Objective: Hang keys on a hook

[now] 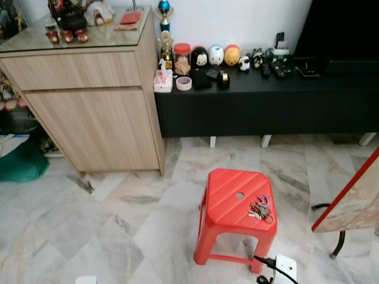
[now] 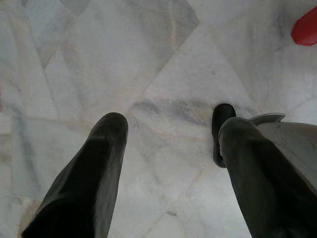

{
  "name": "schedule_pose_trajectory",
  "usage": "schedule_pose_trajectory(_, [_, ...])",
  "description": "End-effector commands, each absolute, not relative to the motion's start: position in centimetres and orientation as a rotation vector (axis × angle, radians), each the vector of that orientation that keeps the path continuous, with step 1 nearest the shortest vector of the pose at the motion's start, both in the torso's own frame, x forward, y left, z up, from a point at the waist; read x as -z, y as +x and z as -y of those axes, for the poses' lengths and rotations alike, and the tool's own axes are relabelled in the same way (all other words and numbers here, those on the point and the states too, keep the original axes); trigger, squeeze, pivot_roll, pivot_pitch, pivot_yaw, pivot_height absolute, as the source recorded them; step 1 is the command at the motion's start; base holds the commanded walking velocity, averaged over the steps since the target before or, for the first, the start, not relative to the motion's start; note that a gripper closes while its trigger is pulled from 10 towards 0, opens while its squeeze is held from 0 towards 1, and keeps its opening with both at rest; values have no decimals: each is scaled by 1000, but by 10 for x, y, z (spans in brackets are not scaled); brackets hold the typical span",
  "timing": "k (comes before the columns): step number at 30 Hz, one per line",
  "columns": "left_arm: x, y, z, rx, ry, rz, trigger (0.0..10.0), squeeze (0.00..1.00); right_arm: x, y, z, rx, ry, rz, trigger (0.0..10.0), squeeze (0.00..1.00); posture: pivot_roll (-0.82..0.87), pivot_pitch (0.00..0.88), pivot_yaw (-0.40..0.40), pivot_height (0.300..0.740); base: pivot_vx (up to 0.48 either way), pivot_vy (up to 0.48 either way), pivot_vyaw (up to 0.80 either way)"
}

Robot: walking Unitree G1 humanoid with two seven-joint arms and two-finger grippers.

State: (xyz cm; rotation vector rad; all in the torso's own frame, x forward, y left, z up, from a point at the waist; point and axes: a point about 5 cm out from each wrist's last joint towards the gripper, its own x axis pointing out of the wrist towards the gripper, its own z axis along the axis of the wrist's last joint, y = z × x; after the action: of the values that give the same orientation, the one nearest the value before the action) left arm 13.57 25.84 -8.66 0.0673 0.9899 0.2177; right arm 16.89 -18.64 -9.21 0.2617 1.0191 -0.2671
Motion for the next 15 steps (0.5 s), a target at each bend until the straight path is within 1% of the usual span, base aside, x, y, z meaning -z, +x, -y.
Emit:
schedule_pose_trajectory(1, [88,131,-258,-212,66,-1007,10000,0,92,165,196,289,261,-1014,10000,0,54,0,10,740,0,0,0])
schedule_pose_trajectory(3, [88,131,-258,-212,66,-1007,10000,0,92,162,204,299,257,-1013,10000,0,53,0,11,740,0,0,0])
schedule_pose_trajectory(4, [88,131,-258,-211,66,-1007,10000,0,92,159,213,309,252,-1013,10000,0,54,0,11,740,0,0,0])
schedule_pose_trajectory(6, [88,131,-258,-210,66,-1007,10000,0,92,157,219,315,250,-1014,10000,0,54,0,11,740,0,0,0])
schedule_pose_trajectory(10, [88,131,-258,-210,67,-1006,10000,0,91,153,225,325,249,-1015,10000,0,54,0,10,740,278,0,0])
schedule_pose_trajectory(15, [88,131,-259,-210,69,-1008,10000,0,93,151,220,320,256,-1021,10000,0,53,0,10,740,305,0,0])
